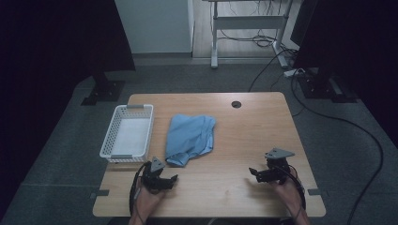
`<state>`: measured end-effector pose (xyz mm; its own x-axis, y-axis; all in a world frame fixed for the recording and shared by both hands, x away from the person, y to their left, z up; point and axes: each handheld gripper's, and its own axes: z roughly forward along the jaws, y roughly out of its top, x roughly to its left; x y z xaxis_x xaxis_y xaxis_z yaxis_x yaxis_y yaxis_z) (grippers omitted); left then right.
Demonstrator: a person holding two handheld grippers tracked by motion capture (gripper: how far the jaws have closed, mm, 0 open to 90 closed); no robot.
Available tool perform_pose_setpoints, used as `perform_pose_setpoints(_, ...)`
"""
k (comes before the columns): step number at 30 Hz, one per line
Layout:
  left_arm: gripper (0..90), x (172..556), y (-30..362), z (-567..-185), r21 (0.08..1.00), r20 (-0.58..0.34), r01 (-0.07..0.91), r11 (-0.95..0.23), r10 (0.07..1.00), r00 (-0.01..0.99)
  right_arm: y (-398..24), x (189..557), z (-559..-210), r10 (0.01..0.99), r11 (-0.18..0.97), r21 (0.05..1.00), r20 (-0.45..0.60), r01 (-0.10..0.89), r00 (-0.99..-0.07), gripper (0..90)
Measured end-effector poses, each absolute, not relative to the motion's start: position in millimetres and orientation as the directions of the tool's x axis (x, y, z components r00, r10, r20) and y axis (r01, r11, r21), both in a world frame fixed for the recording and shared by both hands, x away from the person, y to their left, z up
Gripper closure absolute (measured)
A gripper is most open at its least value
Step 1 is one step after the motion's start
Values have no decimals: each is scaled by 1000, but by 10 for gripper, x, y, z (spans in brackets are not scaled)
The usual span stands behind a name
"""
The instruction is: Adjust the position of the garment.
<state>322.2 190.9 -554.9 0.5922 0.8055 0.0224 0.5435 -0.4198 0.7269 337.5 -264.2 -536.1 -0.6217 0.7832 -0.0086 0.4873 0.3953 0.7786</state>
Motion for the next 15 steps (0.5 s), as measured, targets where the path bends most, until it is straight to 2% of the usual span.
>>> perform_pose_setpoints(10, 152, 3219, 1907, -5550, 728, 22, 543, -420, 805, 593, -2730, 3232, -5625, 792, 416, 738, -7, 531, -610, 30)
perform_pose_setpoints(15, 152, 3218, 1906, -5550, 727, 23, 542, -421, 804, 594, -2746, 3233, -5631, 804, 404, 726, 7, 556, -595, 21)
